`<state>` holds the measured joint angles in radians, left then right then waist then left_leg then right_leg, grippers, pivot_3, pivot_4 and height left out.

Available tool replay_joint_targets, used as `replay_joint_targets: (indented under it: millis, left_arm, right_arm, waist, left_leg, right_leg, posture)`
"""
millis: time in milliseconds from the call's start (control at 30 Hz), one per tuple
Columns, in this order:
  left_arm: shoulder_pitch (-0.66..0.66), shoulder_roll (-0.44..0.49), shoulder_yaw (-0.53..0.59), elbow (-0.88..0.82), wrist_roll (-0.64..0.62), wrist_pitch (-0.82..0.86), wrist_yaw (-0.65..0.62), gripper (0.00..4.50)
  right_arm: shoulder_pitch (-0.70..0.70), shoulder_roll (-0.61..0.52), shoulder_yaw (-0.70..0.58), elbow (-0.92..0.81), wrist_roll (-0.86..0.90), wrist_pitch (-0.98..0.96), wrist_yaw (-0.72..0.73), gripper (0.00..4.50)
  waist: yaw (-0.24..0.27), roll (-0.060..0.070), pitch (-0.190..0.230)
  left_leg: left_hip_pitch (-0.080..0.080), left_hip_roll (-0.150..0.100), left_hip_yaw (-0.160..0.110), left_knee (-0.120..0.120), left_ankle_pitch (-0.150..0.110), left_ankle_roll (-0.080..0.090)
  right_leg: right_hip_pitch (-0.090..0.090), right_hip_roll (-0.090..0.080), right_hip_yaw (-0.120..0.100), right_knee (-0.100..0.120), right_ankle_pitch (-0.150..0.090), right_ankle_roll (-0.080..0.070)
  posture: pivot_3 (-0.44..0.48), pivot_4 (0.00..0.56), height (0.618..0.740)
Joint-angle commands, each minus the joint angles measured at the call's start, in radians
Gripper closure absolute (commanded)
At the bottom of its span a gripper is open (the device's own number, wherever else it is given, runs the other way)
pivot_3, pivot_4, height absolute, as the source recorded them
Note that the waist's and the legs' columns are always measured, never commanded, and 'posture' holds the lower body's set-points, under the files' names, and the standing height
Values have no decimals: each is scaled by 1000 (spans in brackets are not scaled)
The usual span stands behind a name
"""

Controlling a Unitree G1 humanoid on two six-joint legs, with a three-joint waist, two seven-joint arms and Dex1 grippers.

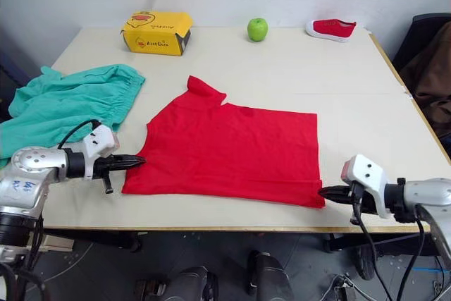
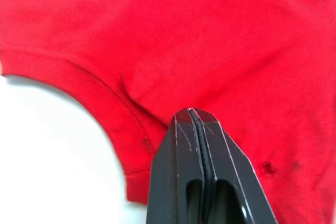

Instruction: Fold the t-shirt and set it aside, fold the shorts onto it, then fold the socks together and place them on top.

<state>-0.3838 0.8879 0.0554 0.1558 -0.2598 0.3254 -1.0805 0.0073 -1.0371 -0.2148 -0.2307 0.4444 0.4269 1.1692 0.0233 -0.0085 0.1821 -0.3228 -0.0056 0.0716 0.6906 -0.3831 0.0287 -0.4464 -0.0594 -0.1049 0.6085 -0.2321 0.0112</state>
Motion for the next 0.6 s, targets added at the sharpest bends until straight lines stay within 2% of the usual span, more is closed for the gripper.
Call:
replay_joint_targets:
  millis: [33,100,267,467,500,600]
  left_arm:
    - [28,54,86,-167,-119,107,-59,4123]
    - [76,89,103,-240,-144,125,-97,3668]
    - [186,154,103,-373,-164,140,-155,2016]
    - [240,150,35,-315,21,-30,-73,86]
    - [236,145,23,-287,51,-65,-58,0]
    - [203,120,-8,-203,117,-130,-4,0]
  right_arm:
    - [-22,-18,-35,-86,59,48,11,4500]
    - [-8,-22,-11,-120,43,45,16,4500]
    - [62,-31,49,-156,-30,-1,25,2879]
    - [113,-17,68,-141,-130,-79,-16,737]
    - [114,-13,77,-128,-158,-103,-31,419]
    - [107,15,94,-80,-198,-133,-76,419]
  waist:
    - [1,-1,1]
    - [0,-1,1]
    - [1,0,1]
    - [4,1,2]
    - [4,1,2]
    - [4,1,2]
  left_leg:
    - [0,0,0,0,0,-1]
    - [0,0,-1,-1,0,-1]
    - [0,0,-1,-6,1,-2]
    - [0,0,-1,-6,0,0]
    - [0,0,-1,-6,0,1]
    - [0,0,-1,-7,-2,4]
  right_leg:
    - [0,0,0,0,0,0]
    - [0,0,0,-2,0,0]
    - [0,0,-1,-6,0,0]
    - [0,0,-1,-7,-1,0]
    - [0,1,-1,-7,-1,0]
    - [0,1,-1,-7,-1,0]
  posture:
    - [0,150,740]
    - [0,150,740]
    - [0,150,740]
    - [0,150,740]
    - [0,150,740]
    - [0,150,740]
